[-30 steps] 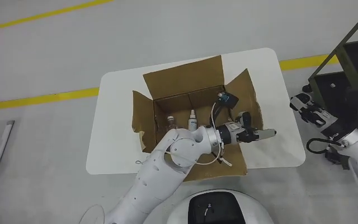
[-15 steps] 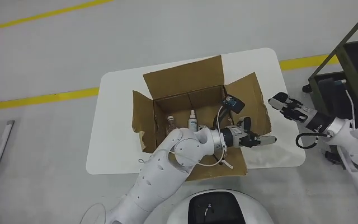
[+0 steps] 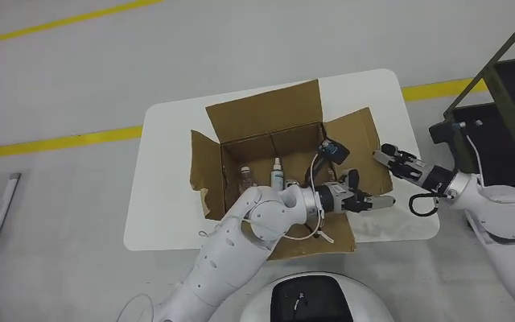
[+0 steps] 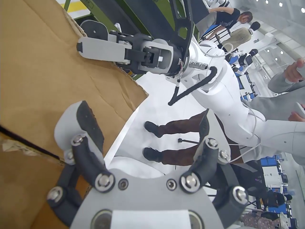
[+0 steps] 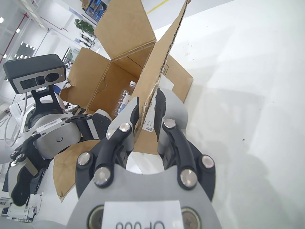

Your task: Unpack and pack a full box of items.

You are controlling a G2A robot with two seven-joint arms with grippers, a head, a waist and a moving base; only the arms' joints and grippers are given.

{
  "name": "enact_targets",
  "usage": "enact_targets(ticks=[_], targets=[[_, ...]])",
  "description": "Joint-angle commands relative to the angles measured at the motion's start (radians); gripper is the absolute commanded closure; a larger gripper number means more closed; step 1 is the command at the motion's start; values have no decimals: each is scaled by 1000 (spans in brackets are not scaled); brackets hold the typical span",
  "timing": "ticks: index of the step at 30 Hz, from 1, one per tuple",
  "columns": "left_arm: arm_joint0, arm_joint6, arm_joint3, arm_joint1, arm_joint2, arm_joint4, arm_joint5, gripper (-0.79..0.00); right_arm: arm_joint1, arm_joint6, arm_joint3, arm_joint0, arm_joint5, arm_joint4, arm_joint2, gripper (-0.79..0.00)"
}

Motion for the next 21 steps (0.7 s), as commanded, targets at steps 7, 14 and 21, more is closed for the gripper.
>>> enact_targets(ticks=[7, 14, 21], targets=[[42, -22, -53, 37, -123, 126, -2, -785, -3, -136, -26, -61, 0, -19, 36, 0], [133, -104, -164, 84, -232, 370, 10, -785, -3, -182, -74, -121, 6, -39, 60, 0], [160, -125, -203, 96, -258, 442, 22, -785, -5, -204, -83, -140, 3, -64, 48, 0]])
